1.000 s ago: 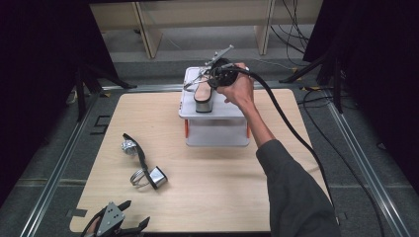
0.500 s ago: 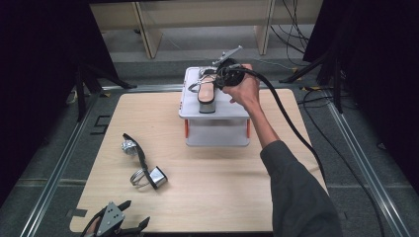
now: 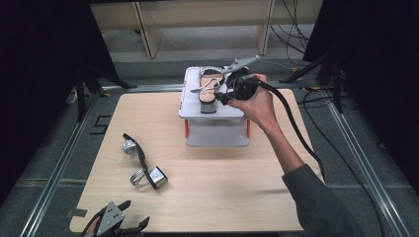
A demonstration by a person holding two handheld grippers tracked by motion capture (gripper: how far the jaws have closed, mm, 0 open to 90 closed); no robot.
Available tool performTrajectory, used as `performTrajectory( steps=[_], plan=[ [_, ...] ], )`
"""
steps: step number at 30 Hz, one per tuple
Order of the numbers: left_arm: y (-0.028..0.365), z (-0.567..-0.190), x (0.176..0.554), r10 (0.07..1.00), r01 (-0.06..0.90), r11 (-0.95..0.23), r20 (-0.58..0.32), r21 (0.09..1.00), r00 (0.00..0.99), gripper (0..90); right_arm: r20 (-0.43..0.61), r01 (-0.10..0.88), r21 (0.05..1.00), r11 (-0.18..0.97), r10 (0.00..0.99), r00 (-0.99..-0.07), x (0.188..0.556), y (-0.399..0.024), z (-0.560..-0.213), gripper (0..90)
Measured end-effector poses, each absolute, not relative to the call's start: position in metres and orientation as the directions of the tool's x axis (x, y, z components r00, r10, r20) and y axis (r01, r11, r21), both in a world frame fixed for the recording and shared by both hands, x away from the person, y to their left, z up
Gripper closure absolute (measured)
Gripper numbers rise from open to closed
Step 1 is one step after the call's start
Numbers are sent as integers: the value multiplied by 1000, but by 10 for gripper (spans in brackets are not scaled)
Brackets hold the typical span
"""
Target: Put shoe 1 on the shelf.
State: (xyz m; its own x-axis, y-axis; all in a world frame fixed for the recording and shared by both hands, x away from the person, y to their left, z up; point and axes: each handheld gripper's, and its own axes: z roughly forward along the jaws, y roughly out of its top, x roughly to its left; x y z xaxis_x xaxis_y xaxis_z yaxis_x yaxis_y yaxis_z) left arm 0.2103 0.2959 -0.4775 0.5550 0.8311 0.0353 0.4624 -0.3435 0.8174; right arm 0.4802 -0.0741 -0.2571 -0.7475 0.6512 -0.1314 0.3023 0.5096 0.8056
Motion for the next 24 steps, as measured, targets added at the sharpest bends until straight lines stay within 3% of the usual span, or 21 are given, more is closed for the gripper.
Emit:
performTrajectory(
  steps=[9,11,16,24],
  plan=[
    [297,-477,211,829,460,-356,49,813,557,168,-98,278,775,568,543,-834,429,-49,-296,420],
    [294,-478,210,836,464,-314,10,828,548,168,-103,269,771,578,530,-842,427,-46,-299,420],
    [295,-478,210,836,459,-319,17,829,549,169,-29,273,768,579,457,-889,410,-13,-327,421],
    [296,-477,211,837,462,-325,23,826,547,168,-40,263,737,623,429,-903,399,12,-359,426]
  ],
)
